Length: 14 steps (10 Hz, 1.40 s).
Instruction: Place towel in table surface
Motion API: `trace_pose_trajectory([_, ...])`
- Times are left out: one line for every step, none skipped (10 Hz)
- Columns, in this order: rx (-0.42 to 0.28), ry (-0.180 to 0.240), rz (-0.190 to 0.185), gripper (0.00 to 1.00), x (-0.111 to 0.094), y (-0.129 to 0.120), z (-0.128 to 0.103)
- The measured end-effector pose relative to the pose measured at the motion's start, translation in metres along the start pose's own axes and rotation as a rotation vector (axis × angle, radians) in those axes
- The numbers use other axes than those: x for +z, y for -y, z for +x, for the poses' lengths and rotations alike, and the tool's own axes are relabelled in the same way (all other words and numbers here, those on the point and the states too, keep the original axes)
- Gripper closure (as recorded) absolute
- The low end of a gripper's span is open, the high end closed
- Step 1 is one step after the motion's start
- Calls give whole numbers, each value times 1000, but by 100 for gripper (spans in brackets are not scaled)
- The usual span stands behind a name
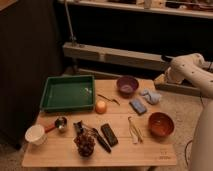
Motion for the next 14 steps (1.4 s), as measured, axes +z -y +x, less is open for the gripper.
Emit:
trace_pose_trajectory([-7, 5, -12, 20, -3, -1, -1])
trace_pose_trajectory([-24, 17, -29, 20, -13, 2, 1])
trace_pose_trajectory([-32, 21, -40, 20, -20, 8, 5])
trace_pose_trajectory([-42, 26, -55, 20, -22, 6, 7])
trace_pose_trajectory([-57, 33, -70, 20, -20, -1, 9])
trace_pose_trajectory([-71, 38, -87, 20, -12, -6, 17])
trace_pose_trajectory([-71, 38, -105, 20, -3, -7, 23])
trace_pose_trajectory([-75, 42, -128, 20, 7, -11, 29])
trace_pose_trajectory([-83, 48, -149, 20, 15, -16, 32])
trace_pose_trajectory([-94, 58, -144, 20, 18, -20, 33])
trace_pose_trajectory([-104, 65, -131, 20, 21, -26, 33])
trace_pose_trajectory([-121, 76, -103, 20, 29, -36, 33])
trace_pose_trajectory([-131, 81, -86, 20, 37, -42, 34])
trace_pose_trajectory([-138, 90, -79, 20, 45, -46, 35])
